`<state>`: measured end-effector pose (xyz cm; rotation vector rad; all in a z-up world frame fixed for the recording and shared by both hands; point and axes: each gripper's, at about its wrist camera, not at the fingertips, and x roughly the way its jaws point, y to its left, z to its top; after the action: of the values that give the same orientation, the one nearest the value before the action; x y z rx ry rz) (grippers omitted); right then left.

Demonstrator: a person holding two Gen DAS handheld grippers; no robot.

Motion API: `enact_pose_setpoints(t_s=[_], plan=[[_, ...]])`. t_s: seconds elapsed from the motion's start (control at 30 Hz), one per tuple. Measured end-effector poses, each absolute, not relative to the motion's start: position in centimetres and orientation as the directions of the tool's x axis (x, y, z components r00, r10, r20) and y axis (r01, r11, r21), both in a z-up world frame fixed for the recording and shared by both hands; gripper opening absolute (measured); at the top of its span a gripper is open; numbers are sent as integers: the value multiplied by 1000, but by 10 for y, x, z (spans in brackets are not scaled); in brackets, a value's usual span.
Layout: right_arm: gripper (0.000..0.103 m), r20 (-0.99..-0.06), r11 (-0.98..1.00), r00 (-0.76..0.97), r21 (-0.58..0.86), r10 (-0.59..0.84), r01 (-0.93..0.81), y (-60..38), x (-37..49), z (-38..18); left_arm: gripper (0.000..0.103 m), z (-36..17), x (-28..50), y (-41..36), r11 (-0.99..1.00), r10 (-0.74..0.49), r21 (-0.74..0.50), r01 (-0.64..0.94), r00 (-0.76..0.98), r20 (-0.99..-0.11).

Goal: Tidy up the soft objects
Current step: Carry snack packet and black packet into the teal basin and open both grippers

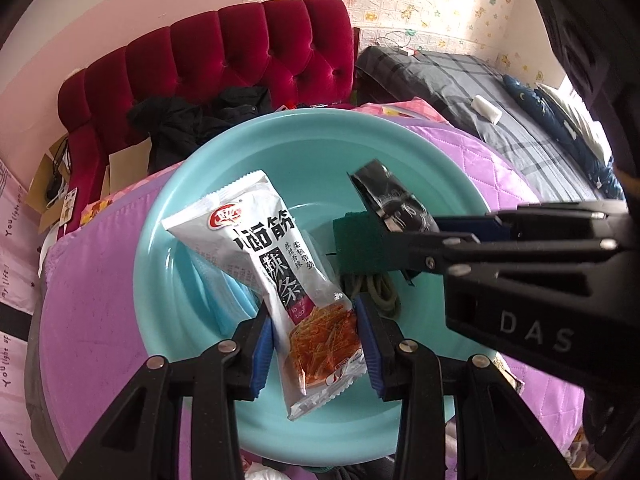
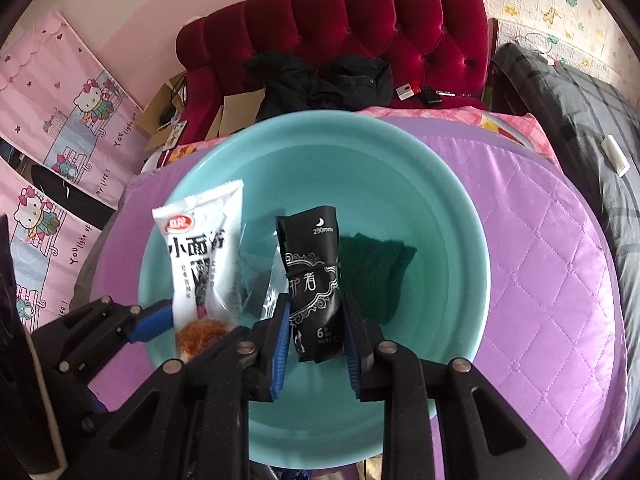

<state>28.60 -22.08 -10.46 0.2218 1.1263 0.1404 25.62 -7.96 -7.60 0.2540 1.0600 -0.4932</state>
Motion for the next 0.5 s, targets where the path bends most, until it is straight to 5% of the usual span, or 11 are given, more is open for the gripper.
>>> enact_pose_setpoints(t_s=[0.13, 0.23, 0.27, 0.4, 0.5], plan=[[38, -870, 968, 437, 249, 229, -12, -219, 286, -100, 50, -77, 257, -82, 870, -243, -12, 492, 409, -880], [51, -868, 970, 447, 242, 216, 1, -219, 284, -96, 87, -76, 259, -80, 881, -229, -5, 473, 417, -879], [56, -869, 972, 448, 236, 209, 5, -219, 284, -95, 92, -76, 259, -80, 884, -228, -7, 467, 419, -879], [91, -869, 980, 464, 200, 170, 16, -219, 282, -90, 103, -72, 259, -76, 899, -214, 7, 437, 453, -865], [103, -865, 982, 480, 184, 147, 31, -221, 280, -86, 103, -70, 259, -72, 906, -217, -3, 423, 458, -862]])
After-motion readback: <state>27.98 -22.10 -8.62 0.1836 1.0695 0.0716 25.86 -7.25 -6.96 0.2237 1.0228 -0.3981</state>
